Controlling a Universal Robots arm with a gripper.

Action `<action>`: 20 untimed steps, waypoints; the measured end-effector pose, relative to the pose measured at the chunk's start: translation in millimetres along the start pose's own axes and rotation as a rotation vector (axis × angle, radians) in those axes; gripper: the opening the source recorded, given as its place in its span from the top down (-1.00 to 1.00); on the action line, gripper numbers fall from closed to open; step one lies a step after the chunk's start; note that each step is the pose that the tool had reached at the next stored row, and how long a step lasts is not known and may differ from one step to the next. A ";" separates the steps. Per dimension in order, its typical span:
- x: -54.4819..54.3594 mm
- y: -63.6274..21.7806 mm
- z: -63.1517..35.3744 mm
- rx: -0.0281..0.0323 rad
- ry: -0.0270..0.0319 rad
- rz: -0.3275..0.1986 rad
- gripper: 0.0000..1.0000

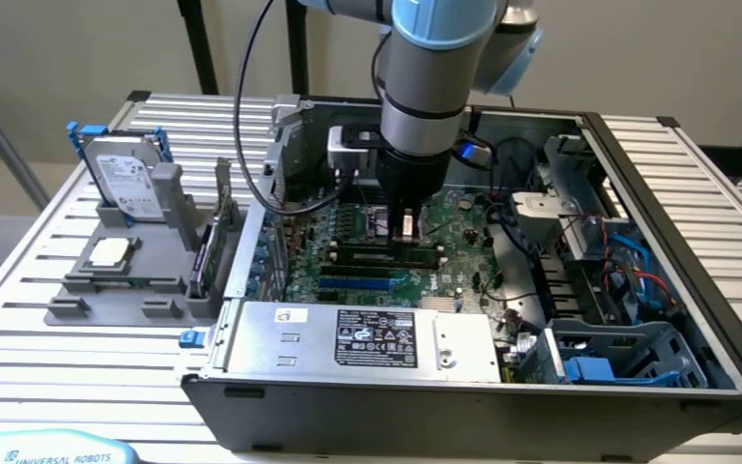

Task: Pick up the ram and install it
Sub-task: 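Insert the ram into the slot, then press down the ram until it locks into place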

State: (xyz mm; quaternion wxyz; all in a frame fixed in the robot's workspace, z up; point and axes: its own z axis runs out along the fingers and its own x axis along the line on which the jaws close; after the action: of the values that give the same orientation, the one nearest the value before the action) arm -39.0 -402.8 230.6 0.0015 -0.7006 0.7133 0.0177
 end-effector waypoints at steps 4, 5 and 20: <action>-0.4 0.6 -16.0 -0.0002 -0.0001 0.000 0.57; -0.5 0.8 -18.9 -0.0001 -0.0005 0.000 0.57; -0.6 2.0 -22.6 -0.0002 -0.0028 0.000 0.79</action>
State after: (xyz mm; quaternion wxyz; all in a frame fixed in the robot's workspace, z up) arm -40.5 -402.8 253.2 0.0024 -0.7006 0.7133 0.0187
